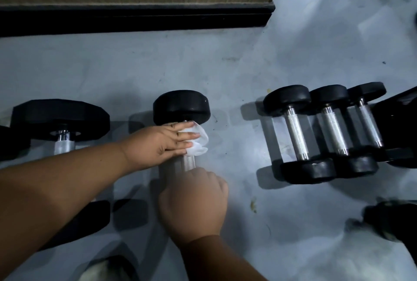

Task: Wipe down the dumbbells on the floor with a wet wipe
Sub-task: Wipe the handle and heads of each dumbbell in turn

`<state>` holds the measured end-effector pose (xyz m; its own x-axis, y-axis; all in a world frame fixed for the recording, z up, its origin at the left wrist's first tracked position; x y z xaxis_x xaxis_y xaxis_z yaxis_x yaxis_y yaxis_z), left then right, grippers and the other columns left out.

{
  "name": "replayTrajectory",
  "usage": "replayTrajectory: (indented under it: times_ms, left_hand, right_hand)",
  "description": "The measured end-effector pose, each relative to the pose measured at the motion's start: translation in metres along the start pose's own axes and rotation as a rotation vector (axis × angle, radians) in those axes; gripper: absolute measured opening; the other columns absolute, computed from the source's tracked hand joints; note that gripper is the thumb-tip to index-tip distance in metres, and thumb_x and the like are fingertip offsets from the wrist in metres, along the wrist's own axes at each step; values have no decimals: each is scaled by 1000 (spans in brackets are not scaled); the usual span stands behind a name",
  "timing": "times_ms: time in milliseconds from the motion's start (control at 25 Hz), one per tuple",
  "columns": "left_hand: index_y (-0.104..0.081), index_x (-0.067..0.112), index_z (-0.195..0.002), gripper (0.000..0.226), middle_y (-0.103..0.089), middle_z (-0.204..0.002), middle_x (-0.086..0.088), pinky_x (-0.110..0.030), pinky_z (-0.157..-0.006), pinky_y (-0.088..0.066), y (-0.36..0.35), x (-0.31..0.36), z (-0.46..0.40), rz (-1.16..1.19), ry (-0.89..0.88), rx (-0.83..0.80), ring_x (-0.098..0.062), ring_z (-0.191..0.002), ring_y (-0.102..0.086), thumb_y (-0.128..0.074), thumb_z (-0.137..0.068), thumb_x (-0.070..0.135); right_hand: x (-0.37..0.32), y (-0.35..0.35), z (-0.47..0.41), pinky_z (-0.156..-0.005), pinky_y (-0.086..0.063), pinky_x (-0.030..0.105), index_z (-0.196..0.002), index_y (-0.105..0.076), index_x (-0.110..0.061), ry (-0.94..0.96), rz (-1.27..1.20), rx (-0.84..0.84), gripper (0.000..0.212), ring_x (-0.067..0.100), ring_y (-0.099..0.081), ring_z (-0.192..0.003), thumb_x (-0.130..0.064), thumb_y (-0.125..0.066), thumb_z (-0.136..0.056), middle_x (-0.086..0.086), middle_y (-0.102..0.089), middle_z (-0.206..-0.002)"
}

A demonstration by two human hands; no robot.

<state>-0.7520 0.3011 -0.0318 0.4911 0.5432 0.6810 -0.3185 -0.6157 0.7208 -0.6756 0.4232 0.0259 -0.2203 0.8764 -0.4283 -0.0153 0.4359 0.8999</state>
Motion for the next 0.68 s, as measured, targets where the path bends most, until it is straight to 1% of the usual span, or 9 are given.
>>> replayTrajectory:
  times_ms: [40, 120, 200, 280, 360, 440, 520, 560, 680]
  left_hand:
    - [-71, 9, -125, 53, -58, -142, 1, -27, -121, -27, 2, -3, -5, 13, 2, 1, -14, -145, -38, -39, -107, 47]
    - [-72, 9, -123, 55, -57, -142, 2, -26, -121, -28, -1, -2, -9, 7, 41, 31, -12, -145, -38, -39, -106, 48]
    - [-73, 12, -122, 50, -57, -143, 2, -33, -122, -23, -17, 11, -3, -28, 57, 62, -15, -145, -37, -39, -106, 45]
    - [-71, 12, -125, 43, -58, -144, -2, -38, -124, -17, -36, 30, 6, -2, -12, 11, -20, -146, -37, -40, -106, 35]
    - [-67, 10, -131, 38, -56, -146, -3, -41, -125, -16, -42, 38, 10, 42, -87, -46, -21, -147, -36, -45, -103, 26]
    - [-66, 12, -132, 38, -56, -147, -1, -44, -122, -23, -39, 38, 4, -19, -165, -96, -22, -146, -38, -49, -101, 24]
    - [-70, 13, -127, 37, -59, -143, 0, -45, -118, -31, -35, 37, -3, -97, -221, -102, -21, -142, -44, -47, -105, 31]
    - [-73, 13, -123, 38, -61, -141, 0, -44, -116, -34, -31, 34, -7, -113, -220, -73, -21, -140, -47, -46, -105, 33]
    - [-75, 10, -119, 36, -63, -136, -2, -43, -114, -41, -8, 12, -19, -111, -124, 47, -21, -136, -51, -52, -103, 32]
  right_hand:
    - [3, 0, 0, -74, -42, 40, -65, -56, -23, -4, -6, -2, 21, 28, -54, -74, -39, -68, -70, 0, -55, -73]
    - [10, 0, -2, -72, -43, 40, -64, -57, -23, 2, -21, -5, 21, 29, -54, -72, -39, -67, -72, 0, -54, -72]
    - [16, 4, -3, -71, -42, 41, -65, -58, -23, 8, -22, -2, 21, 28, -53, -71, -39, -66, -75, 0, -54, -73]
    - [18, 8, -4, -71, -41, 40, -69, -59, -24, 24, -28, 8, 21, 28, -52, -72, -39, -61, -82, -1, -56, -75]
    - [22, 9, -4, -72, -41, 40, -75, -61, -24, 32, -58, 0, 23, 26, -53, -75, -41, -53, -88, -2, -58, -79]
    - [29, 11, -5, -73, -43, 42, -78, -60, -21, 24, -81, 1, 26, 26, -53, -77, -40, -48, -92, -1, -57, -82]
    - [32, 12, -6, -71, -42, 42, -77, -59, -19, 11, -86, 12, 27, 27, -52, -76, -37, -46, -92, 2, -55, -82]
    - [33, 12, -6, -70, -41, 41, -75, -58, -19, 7, -82, 16, 26, 28, -51, -76, -35, -46, -91, 2, -54, -81]
    - [35, 13, -6, -67, -37, 40, -72, -54, -18, 9, -83, 16, 20, 29, -48, -76, -31, -49, -86, 4, -51, -80]
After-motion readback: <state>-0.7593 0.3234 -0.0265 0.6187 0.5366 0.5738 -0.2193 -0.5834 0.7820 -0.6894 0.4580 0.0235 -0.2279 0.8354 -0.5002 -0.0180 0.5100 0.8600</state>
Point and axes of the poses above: each hand's wrist, its own z-axis away from the middle knuckle, its own y-axis out of the back of the hand, x = y × z, the point moved 8 cm from there along -z, towards the middle knuckle
